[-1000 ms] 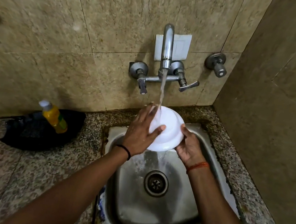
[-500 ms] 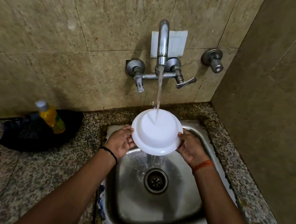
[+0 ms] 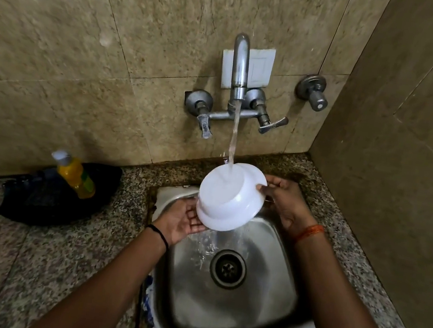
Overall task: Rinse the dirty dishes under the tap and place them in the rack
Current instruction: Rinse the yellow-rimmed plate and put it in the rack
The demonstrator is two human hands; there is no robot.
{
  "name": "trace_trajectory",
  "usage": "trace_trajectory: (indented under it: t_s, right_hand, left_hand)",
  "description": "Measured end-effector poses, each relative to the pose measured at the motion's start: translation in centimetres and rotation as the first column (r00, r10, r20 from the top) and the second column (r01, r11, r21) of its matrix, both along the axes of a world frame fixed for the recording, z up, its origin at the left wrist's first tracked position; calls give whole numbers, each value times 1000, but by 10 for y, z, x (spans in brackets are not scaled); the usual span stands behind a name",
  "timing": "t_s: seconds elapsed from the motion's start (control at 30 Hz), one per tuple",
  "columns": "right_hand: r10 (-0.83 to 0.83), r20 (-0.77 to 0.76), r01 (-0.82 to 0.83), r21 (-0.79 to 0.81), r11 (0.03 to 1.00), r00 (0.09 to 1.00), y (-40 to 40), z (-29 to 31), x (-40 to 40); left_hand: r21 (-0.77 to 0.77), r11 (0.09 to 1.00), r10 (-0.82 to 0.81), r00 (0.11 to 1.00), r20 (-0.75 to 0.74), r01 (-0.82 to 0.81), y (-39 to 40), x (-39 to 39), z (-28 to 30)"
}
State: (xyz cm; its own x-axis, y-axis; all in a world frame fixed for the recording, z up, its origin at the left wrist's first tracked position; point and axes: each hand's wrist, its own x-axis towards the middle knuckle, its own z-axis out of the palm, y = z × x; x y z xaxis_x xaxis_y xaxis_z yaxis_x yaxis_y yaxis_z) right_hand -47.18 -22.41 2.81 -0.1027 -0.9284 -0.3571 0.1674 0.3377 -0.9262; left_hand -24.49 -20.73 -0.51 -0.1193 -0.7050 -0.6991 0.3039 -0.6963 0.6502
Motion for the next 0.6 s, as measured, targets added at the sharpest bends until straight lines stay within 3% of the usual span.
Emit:
trace_trajectory:
  t_s: [0.1, 0.2, 0.27, 0.33, 0.4, 0.47, 0.53, 0.6]
  right_hand:
    - [50, 47, -58, 195, 979, 998, 5, -21, -6]
    - [93, 200, -158, 339, 927, 975, 17, -44, 0]
    - [95, 288, -176, 271, 946, 953, 24, -50, 8]
    - [97, 277, -130, 103, 986, 956, 27, -48, 13]
    - [96, 126, -82, -111, 991, 987, 28, -40, 14]
    - [115, -99, -139, -295, 945, 988, 26, -34, 9]
    - [168, -367, -316, -395, 863, 915, 26, -30, 3]
    - [134, -602, -460, -429, 777, 787, 27, -28, -2]
  left_hand:
    - [-92, 994, 57, 997, 48, -52, -7, 12, 8]
    - [-182, 983, 54, 993, 102, -34, -17, 25, 22]
    - [-246, 969, 37, 984, 174, 7, -23, 31, 28]
    - [-276, 961, 40, 974, 222, 24, -27, 34, 28]
    - [-211, 977, 27, 977, 211, 19, -27, 35, 28]
    - [-97, 995, 10, 997, 80, -2, -28, 35, 26]
    - [-44, 999, 25, 998, -51, -27, -29, 36, 22]
    - [-39, 999, 7, 998, -60, -10, -27, 33, 17]
